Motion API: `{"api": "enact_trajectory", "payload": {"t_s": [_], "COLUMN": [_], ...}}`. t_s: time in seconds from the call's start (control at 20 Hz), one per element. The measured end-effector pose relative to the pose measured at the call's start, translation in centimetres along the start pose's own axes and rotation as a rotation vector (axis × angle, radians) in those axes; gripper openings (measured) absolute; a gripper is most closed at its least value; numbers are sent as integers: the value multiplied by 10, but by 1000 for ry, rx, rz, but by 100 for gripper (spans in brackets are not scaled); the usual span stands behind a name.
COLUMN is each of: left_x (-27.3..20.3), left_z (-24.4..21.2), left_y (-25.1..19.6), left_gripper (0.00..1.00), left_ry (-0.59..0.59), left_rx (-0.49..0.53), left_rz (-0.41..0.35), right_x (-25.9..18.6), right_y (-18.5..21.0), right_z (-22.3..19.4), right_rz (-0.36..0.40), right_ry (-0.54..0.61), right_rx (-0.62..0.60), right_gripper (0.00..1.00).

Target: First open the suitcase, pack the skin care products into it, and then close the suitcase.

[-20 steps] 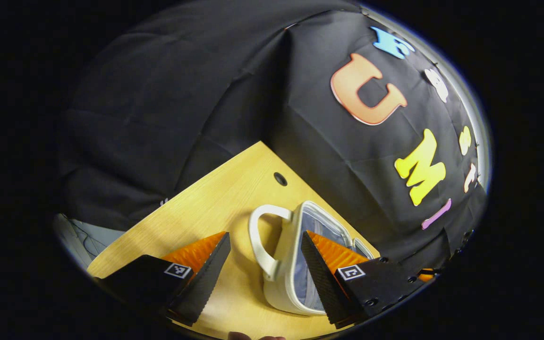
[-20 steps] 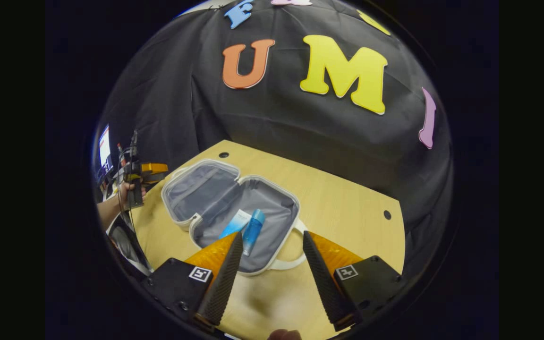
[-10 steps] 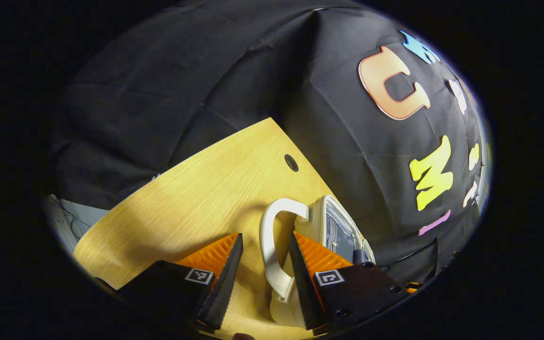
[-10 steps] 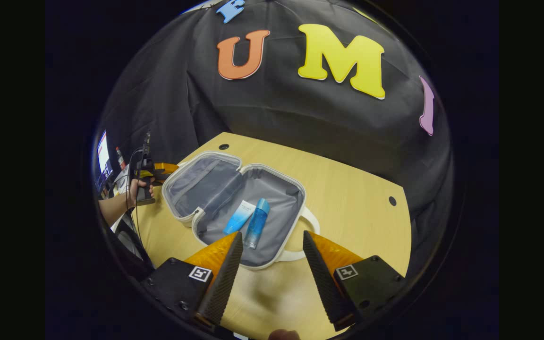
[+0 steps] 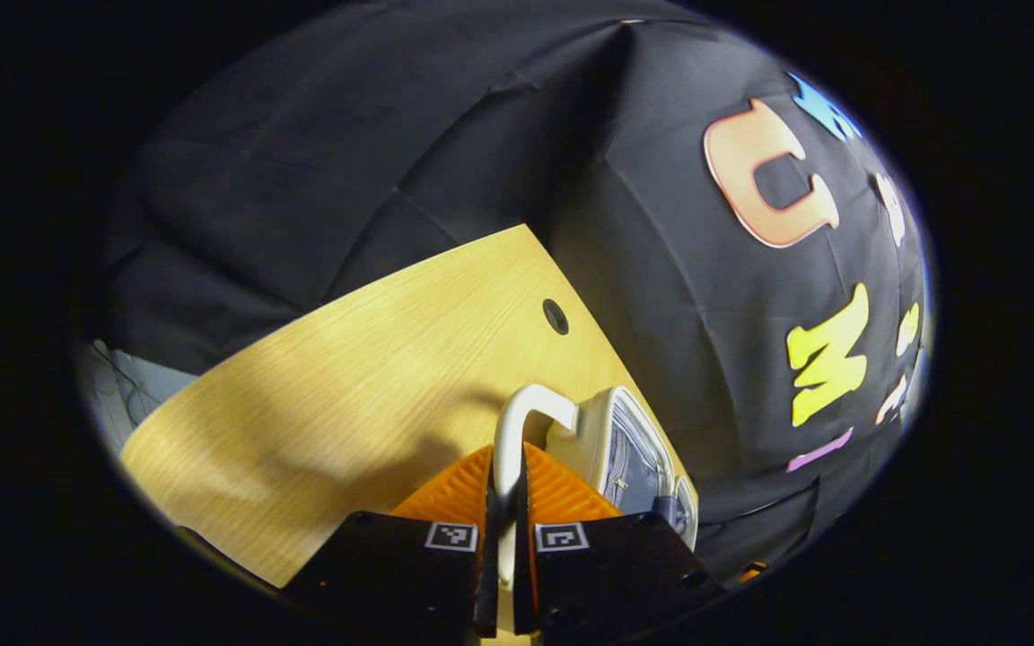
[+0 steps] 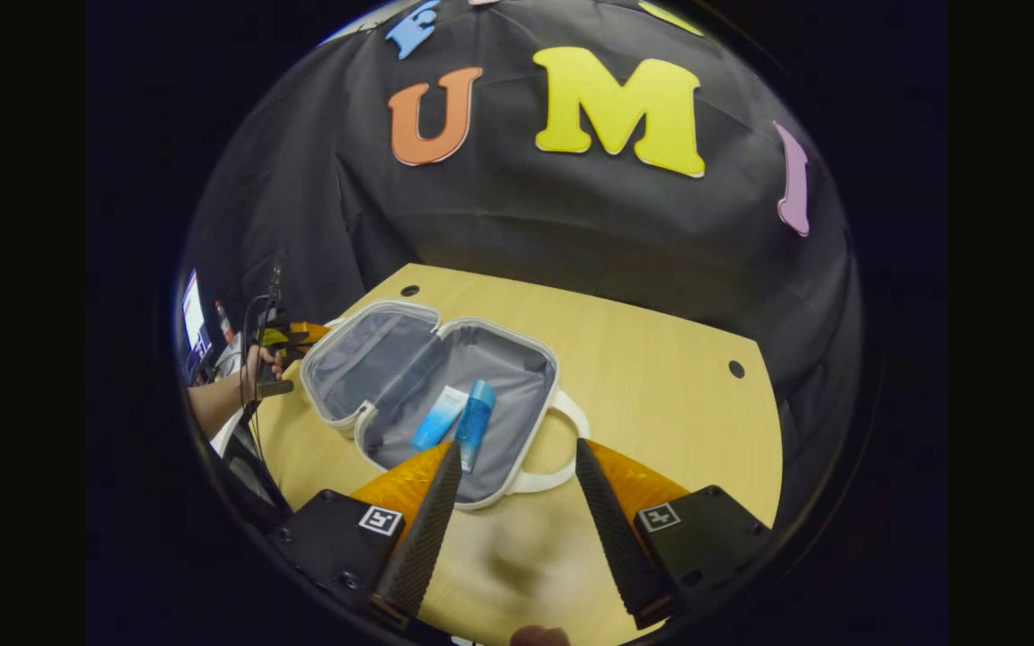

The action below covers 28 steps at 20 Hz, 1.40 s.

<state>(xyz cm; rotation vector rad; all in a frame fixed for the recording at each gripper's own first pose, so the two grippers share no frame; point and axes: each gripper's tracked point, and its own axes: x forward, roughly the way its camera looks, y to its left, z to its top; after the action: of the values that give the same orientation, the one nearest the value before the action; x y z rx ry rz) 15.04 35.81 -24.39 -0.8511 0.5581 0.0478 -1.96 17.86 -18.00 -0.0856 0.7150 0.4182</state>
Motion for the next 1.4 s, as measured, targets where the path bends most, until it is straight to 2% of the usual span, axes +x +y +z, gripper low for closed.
{"api": "enact_trajectory", "payload": {"t_s": [0.15,0.3,0.5,0.65,0.85,1.05,1.15,1.4], "left_x": [-24,-56,-83,-94,-93,-83,-76,-41], "left_z": [23,43,30,16,-23,-72,-95,-183], "left_y": [-37,-104,-183,-233,-290,-337,-353,-385], "left_gripper": [6,5,5,4,4,4,4,4], "left_ry": [-59,-140,-185,-220,-245,-308,-354,-303], "left_rx": [100,171,365,443,685,917,965,1031], "left_rz": [-8,-63,-99,-115,-75,24,55,-8], "right_x": [-8,-20,-41,-56,-77,-97,-102,-118], "right_y": [-4,-11,-19,-27,-49,-86,-103,-153], "right_z": [8,18,23,24,24,16,4,-17], "right_rz": [10,6,17,16,-11,-57,-76,-143], "right_ry": [-53,-124,-193,-231,-286,-318,-308,-283], "right_rx": [28,35,30,2,-11,-3,24,80], "right_gripper": [75,77,75,77,77,76,77,75]}}
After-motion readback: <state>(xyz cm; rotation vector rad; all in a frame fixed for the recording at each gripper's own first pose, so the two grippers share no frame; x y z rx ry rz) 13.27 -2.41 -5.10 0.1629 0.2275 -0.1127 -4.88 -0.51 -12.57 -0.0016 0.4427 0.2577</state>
